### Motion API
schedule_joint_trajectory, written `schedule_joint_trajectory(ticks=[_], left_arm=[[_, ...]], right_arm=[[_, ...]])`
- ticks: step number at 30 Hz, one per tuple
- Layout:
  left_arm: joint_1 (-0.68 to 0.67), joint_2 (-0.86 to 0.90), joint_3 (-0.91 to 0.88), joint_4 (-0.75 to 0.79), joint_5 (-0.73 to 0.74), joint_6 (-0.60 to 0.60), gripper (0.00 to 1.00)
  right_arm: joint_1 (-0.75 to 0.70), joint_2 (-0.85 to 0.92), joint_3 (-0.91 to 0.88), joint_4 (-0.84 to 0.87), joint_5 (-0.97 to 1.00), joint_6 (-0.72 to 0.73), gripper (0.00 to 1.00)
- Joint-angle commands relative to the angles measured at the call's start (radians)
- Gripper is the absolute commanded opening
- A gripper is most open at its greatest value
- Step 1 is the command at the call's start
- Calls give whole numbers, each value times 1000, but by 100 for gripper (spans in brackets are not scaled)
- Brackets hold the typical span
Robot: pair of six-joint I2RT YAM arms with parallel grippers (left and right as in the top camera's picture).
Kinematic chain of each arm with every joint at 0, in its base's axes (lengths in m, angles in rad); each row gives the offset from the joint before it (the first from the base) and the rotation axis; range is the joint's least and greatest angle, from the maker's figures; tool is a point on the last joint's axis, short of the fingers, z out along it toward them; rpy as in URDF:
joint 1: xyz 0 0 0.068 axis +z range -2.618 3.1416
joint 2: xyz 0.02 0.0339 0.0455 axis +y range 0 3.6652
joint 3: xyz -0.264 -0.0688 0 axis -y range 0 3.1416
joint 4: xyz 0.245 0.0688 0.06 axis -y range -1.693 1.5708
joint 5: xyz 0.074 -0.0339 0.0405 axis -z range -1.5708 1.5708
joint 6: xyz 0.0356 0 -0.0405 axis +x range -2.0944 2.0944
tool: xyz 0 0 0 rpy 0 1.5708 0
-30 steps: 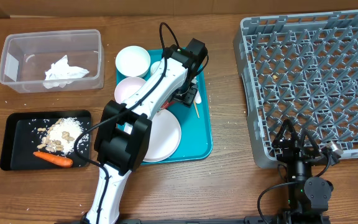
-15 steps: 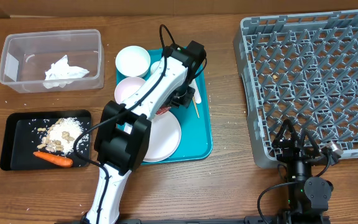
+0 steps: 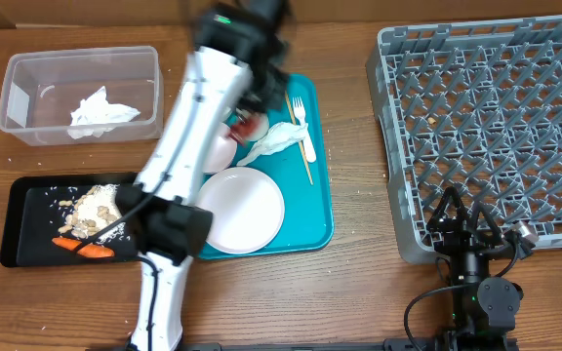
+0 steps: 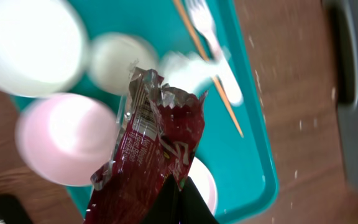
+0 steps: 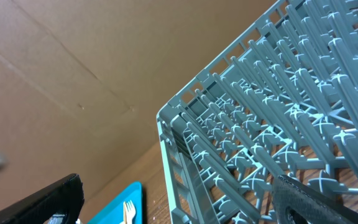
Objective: Sort waste into correct bins and load items into the dishwasher rack
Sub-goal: 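Carry the red wrapper left toward the clear plastic bin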
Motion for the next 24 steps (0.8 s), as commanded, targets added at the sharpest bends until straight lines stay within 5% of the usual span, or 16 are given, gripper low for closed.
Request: schedule_joint_trajectory(ticks=[1, 9, 11, 12, 15, 17, 18, 24], left_arm=[[211, -29, 142, 8, 11, -78, 4], [548, -19, 67, 215, 11, -210, 25], [601, -18, 50, 249, 12, -238, 62], [623, -17, 44, 257, 12, -244, 67], [679, -17, 35, 263, 7, -243, 54], [709, -17, 35, 253, 29, -243, 59], [734, -17, 35, 230, 82, -229, 69], [731, -17, 35, 219, 288, -34, 70]], right_arm=[[-3, 1, -10, 6, 7, -7, 100], [-3, 1, -10, 6, 7, -7, 100], [-3, 1, -10, 6, 7, -7, 100], [-3, 1, -10, 6, 7, -8, 100], [-3, 1, -10, 6, 7, -7, 100], [-3, 1, -10, 6, 7, -7, 100], [-3, 1, -10, 6, 7, -7, 100], [-3, 1, -10, 6, 7, -7, 100]])
